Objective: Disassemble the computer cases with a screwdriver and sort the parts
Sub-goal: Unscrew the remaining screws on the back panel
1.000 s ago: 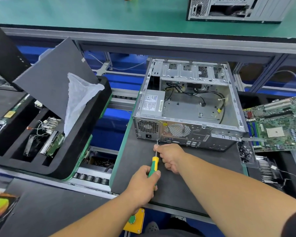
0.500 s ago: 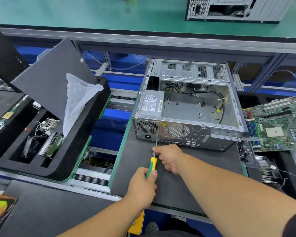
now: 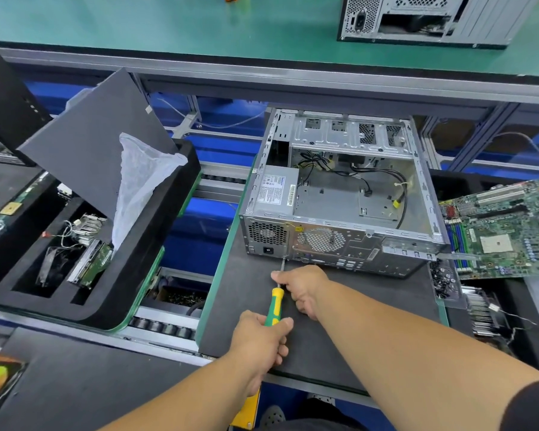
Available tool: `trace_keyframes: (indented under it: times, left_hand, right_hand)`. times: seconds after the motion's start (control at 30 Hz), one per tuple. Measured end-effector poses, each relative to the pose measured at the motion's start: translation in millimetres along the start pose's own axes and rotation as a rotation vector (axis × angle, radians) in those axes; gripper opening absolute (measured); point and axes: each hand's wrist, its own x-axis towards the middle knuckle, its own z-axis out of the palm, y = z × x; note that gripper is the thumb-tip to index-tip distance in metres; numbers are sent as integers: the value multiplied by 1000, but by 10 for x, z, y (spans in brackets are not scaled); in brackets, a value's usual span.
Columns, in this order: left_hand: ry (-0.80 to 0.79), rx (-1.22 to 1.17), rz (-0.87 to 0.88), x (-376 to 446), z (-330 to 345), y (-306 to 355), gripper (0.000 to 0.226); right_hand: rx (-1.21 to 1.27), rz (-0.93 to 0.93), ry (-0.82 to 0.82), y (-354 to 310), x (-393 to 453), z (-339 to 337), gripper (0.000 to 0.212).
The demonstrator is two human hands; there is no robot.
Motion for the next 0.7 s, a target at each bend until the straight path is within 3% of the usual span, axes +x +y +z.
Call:
trace_keyframes:
  times: [0.13,0.3,0.57,0.63,0.7]
  left_hand:
    - [-66,-213,-101,5,4,34,29]
    - [-167,-318,-190,-32,-26,10,58]
    - [-118,-126,-33,-59,-52,0,40]
    - [-106,-151,-60,-51,-50,16,31]
    - [-107,-235,-131,-42,-53,53,37]
  right_hand:
    - [-1,1,-49,4,-9,-19,30]
    - [-61,68,-246,-22,6,-141,27]
    - [-97,7,-2,-22,-2,-9,37]
    - [-100,4,-18,-21,-11,-16,37]
    - [-71,31,-119,-27,-31,-62,33]
